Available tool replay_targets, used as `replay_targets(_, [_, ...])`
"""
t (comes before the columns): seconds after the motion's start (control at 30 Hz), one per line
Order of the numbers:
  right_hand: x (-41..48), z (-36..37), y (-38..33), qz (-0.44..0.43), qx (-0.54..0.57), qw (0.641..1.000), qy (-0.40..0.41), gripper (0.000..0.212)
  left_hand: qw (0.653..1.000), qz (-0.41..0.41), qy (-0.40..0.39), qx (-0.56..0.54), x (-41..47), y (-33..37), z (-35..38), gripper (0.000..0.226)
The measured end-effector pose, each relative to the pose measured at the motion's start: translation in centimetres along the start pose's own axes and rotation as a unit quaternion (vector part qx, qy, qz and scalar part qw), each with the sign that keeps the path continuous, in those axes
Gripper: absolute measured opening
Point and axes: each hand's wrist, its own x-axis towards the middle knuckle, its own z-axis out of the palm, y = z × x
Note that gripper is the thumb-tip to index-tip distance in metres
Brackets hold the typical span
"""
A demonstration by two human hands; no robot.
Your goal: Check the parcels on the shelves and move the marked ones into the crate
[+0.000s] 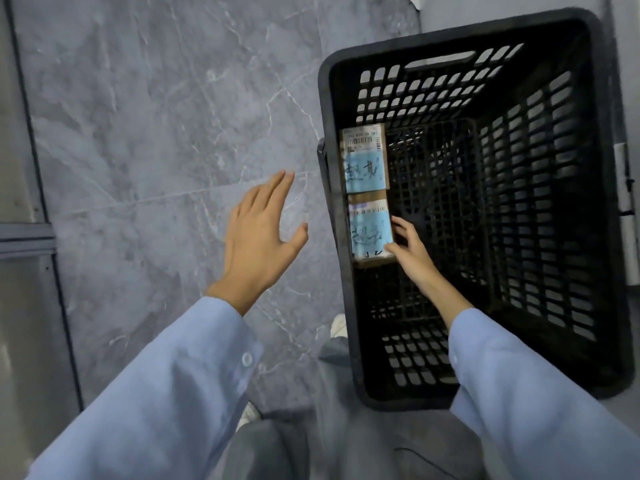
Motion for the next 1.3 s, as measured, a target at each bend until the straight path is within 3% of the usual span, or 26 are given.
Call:
replay_targets(0.47, [-2.2,-1.0,-2.6,0.021,-0.061,0.997,0.040,0.059,1.000,-0.023,0.014,-0.007,-2.6,1.3,-3.5,0.070])
replay_targets(0.67, [-7.6,-1.1,-9.2,-0.096,-0.184,0.977,0.044,0.056,0.998,-0.042,0.051,-0.007,-5.5,1.5,-9.3,0.070])
replay_targets(0.8, [-12.0,1.5,-14.9,-0.206,-0.318,0.925,0.028,0.057,0.994,-0.069,0.083,0.008,-8.8,0.3,-14.3,0.071])
replay_targets(0.97, [-18.5,8.9,-22.3,-0.336,-0.501,0.797,-0.002,0.068,0.983,-0.125,0.127,0.039,-15.3,-3.0,-21.5,0.073])
replay_targets(1.3, [-39.4,33.2,-31.1,-0.557,-0.559,0.610,-0.070,0.073,0.916,-0.291,0.260,0.094,-38.4,-12.6,-36.6,0.069])
